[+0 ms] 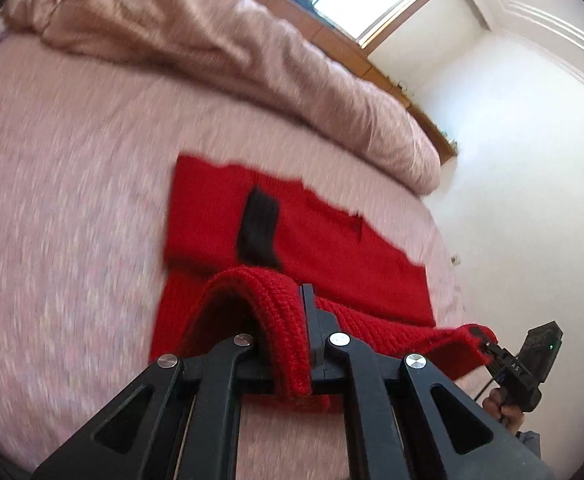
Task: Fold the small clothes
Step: 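Grasp the cardigan hem with the left gripper while the right gripper grasps the hem, then lift the hem with both grippers and fold it over toward the collar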
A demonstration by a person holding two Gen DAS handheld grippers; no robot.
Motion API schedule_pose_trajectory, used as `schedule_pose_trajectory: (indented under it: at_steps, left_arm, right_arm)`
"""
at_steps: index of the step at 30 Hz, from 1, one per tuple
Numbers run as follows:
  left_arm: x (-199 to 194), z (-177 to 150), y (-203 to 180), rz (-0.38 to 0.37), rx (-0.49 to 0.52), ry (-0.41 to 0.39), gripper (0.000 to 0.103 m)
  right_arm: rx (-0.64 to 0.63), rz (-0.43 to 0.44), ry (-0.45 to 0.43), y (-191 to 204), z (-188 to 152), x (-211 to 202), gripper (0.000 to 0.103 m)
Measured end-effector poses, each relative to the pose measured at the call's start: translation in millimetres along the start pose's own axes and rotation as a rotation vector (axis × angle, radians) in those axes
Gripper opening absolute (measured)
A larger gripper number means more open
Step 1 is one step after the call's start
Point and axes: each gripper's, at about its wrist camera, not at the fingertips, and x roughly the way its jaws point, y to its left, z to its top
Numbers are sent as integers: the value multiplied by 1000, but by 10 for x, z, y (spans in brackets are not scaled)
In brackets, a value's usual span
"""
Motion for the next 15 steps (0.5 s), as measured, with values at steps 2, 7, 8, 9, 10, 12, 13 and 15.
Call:
schedule_pose_trajectory:
  at_steps: [2, 7, 8, 9, 10, 12, 13, 15]
  left_arm:
    - [60, 174, -34, -8, 8, -27, 1]
    - [222, 555, 74, -9, 2, -77, 1]
    - [266, 603, 94, -14, -4, -79, 1]
    - [334, 670, 127, -18, -12, -81, 1]
    - [398, 733, 159, -17, -19, -84, 1]
    - [498, 788, 208, -19, -25, -82, 1]
    - [567, 828, 223, -15, -24, -75, 1]
    - [665, 863, 229, -5, -16, -66, 1]
  right_arm:
    - [8, -7, -23, 35, 212, 76, 6]
    - [-7, 8, -90, 78, 614, 249, 6]
    - [-5, 12, -94, 56, 673, 292, 6]
    - [-1, 14, -92, 32, 736, 365, 6]
    - [3, 9, -89, 9, 777, 414, 6]
    - [9, 0, -80, -42, 863, 538, 6]
    - [10, -2, -74, -62, 892, 590, 6]
    - [6, -14, -56, -92, 940, 710, 6]
